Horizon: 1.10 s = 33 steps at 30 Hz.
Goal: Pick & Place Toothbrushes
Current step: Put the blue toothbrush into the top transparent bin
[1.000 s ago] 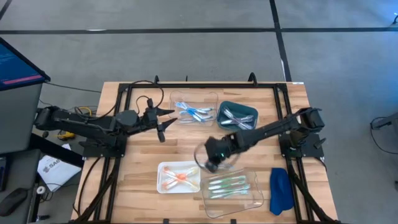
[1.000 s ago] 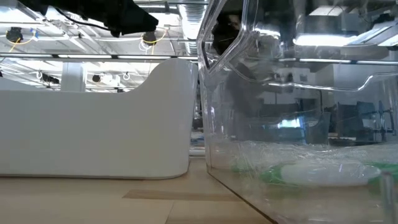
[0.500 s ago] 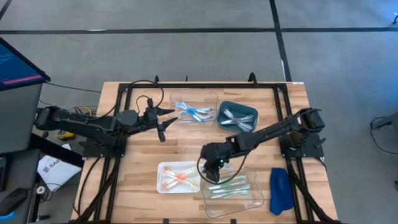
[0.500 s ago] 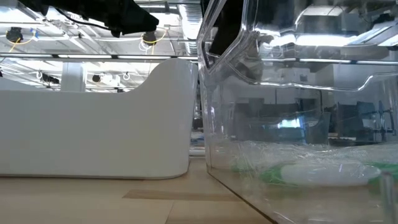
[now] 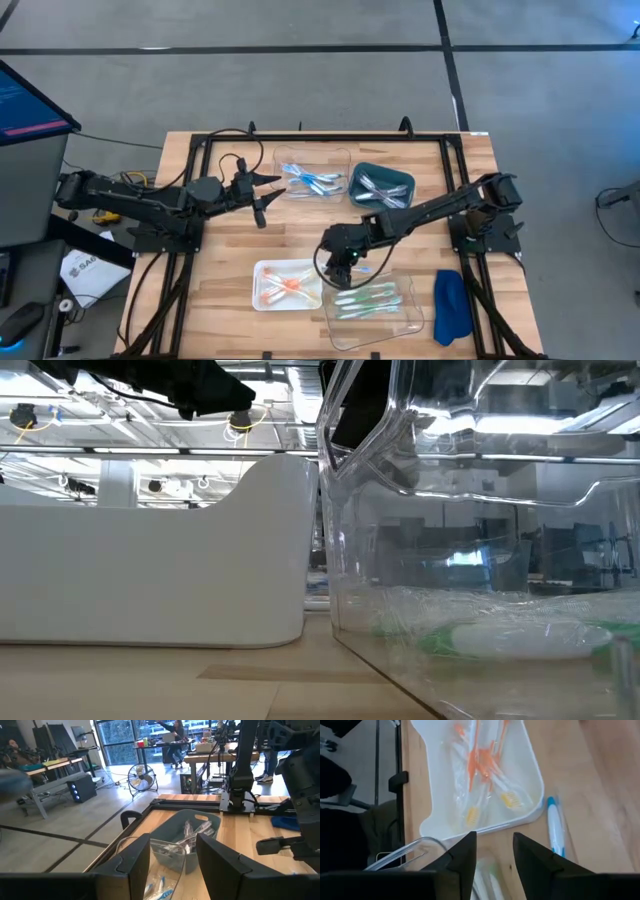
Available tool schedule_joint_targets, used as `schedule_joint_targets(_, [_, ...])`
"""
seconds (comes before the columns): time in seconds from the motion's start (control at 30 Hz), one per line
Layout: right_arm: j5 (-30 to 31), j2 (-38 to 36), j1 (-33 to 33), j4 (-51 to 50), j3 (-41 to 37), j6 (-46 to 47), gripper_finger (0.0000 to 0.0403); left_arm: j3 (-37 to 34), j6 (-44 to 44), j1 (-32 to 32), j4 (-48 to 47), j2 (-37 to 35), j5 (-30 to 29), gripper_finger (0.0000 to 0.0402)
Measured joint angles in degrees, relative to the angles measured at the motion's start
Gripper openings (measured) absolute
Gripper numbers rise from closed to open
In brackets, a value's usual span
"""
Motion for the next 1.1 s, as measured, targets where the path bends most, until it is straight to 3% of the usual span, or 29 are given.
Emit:
schedule_joint_targets(0.87, [-0.35, -0.05, -0.54, 7.83, -0.02, 0.86, 0.0123, -0.02, 0.00, -0.12, 0.39, 0.00, 0.00, 0.0153])
schedule_joint_targets(1.1, [-2.71, -0.07, -4.05, -2.19, -0.02, -0.19, 0.0123, -0.02, 0.00, -0.15, 0.40, 0.00, 0.00, 0.0153])
